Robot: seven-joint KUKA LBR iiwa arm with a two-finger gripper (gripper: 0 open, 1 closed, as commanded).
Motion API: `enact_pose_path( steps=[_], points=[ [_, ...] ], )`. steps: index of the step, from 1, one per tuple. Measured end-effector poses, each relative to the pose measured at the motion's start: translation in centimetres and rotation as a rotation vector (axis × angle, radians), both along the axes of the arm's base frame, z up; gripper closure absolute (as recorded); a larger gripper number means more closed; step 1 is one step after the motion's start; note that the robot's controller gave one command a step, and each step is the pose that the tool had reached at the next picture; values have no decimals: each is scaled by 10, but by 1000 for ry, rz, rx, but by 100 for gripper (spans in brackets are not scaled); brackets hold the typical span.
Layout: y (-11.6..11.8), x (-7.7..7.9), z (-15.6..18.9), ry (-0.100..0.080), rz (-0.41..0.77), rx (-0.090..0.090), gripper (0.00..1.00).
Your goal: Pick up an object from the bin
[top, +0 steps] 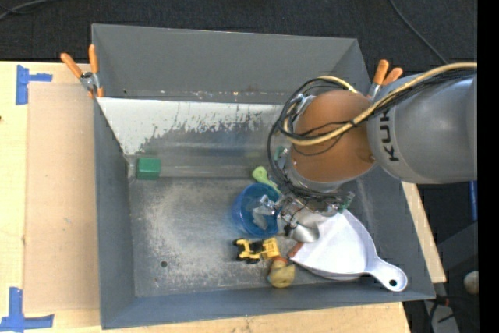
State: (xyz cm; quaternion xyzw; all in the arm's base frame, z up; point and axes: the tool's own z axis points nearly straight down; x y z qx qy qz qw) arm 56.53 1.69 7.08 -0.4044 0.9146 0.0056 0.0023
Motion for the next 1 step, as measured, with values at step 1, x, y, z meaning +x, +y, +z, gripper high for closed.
enact_pose_path(
  steps=[1],
  points=[
    [0, 0, 0, 0, -2, 0, 100]
  ],
)
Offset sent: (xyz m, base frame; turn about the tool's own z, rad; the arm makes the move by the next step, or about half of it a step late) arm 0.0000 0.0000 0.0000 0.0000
